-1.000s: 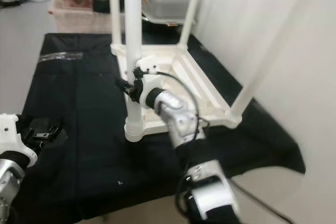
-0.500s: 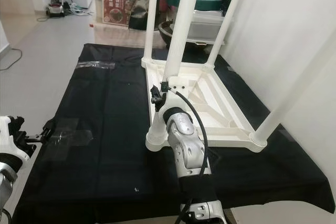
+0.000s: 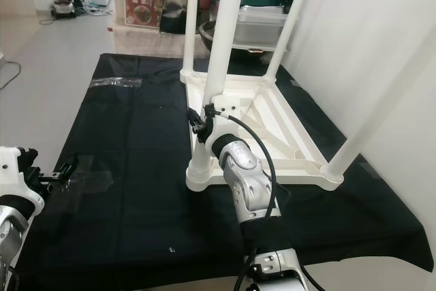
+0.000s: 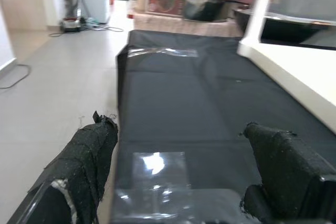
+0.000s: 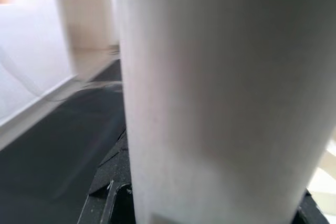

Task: Building children table

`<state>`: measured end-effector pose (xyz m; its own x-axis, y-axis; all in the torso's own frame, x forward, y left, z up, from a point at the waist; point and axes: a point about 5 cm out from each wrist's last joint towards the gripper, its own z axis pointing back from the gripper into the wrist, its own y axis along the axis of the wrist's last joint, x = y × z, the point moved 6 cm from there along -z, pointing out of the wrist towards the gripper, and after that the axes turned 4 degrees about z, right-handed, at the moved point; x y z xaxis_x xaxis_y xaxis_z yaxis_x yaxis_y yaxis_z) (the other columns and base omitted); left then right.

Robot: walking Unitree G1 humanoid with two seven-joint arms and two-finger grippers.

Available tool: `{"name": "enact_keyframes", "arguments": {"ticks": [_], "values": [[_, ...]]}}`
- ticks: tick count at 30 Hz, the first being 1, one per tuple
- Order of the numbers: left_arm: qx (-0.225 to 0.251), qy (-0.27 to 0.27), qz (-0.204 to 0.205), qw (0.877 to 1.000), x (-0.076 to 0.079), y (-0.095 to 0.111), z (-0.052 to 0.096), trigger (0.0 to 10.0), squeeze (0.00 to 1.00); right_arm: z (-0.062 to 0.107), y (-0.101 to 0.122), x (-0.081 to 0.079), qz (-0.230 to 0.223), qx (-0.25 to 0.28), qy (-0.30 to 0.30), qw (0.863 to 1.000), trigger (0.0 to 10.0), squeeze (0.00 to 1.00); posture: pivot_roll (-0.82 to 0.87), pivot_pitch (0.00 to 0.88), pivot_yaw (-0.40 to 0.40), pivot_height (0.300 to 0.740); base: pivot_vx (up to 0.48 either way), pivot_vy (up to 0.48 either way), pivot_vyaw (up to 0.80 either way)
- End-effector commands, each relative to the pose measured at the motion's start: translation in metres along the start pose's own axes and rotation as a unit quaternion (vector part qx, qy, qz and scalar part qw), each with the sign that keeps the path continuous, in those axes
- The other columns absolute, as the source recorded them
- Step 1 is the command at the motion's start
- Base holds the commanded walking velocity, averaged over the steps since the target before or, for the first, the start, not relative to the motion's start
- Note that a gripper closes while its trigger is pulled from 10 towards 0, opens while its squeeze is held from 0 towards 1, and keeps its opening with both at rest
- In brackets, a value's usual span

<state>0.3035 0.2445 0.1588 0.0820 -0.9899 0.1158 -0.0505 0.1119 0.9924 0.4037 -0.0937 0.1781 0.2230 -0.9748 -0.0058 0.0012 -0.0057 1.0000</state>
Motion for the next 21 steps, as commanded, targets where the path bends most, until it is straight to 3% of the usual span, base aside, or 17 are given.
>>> {"name": "enact_keyframes", "arguments": {"ticks": [1, 5, 7, 17, 18, 19, 20, 21], "values": [[-0.009, 0.008, 0.004, 1.000, -0.002, -0.006, 0.001, 10.0, 0.00, 0.017, -0.049, 0.058, 0.024, -0.088, -0.125, 0.988, 10.0, 0.00, 0.11, 0.000, -0.106, 0.740, 0.000, 0.000, 0.00], [-0.010, 0.008, 0.004, 1.000, -0.002, -0.007, 0.001, 10.0, 0.00, 0.024, -0.053, 0.063, 0.017, -0.091, -0.153, 0.984, 10.0, 0.00, 0.11, 0.000, -0.103, 0.740, 0.000, 0.000, 0.00], [-0.012, 0.007, 0.003, 1.000, -0.002, -0.008, 0.001, 10.0, 0.00, 0.037, -0.057, 0.069, 0.008, -0.091, -0.194, 0.977, 10.0, 0.00, 0.10, 0.000, -0.090, 0.740, 0.000, 0.000, 0.00], [-0.014, 0.000, 0.003, 1.000, 0.002, -0.010, -0.005, 10.0, 0.00, 0.037, -0.049, 0.067, 0.006, -0.075, -0.188, 0.979, 10.0, 0.00, 0.09, 0.000, -0.081, 0.740, 0.000, 0.000, 0.00], [-0.014, -0.001, 0.003, 1.000, 0.002, -0.010, -0.005, 10.0, 0.00, 0.036, -0.047, 0.065, 0.002, -0.071, -0.180, 0.981, 10.0, 0.67, 0.09, 0.000, -0.081, 0.740, 0.000, 0.000, 0.00], [-0.014, -0.001, 0.003, 1.000, 0.002, -0.010, -0.005, 10.0, 0.00, 0.036, -0.047, 0.065, 0.002, -0.071, -0.180, 0.981, 10.0, 0.67, 0.09, 0.000, -0.081, 0.740, 0.000, 0.000, 0.00], [-0.015, 0.000, 0.003, 1.000, 0.002, -0.011, -0.005, 10.0, 0.00, 0.034, -0.042, 0.062, -0.003, -0.059, -0.170, 0.984, 10.0, 1.00, 0.09, 0.000, -0.084, 0.740, 0.000, 0.000, 0.00], [-0.015, 0.000, 0.003, 1.000, 0.002, -0.011, -0.005, 10.0, 0.00, 0.032, -0.035, 0.058, -0.010, -0.045, -0.160, 0.986, 10.0, 1.00, 0.09, 0.000, -0.084, 0.740, 0.000, 0.000, 0.00]]}}
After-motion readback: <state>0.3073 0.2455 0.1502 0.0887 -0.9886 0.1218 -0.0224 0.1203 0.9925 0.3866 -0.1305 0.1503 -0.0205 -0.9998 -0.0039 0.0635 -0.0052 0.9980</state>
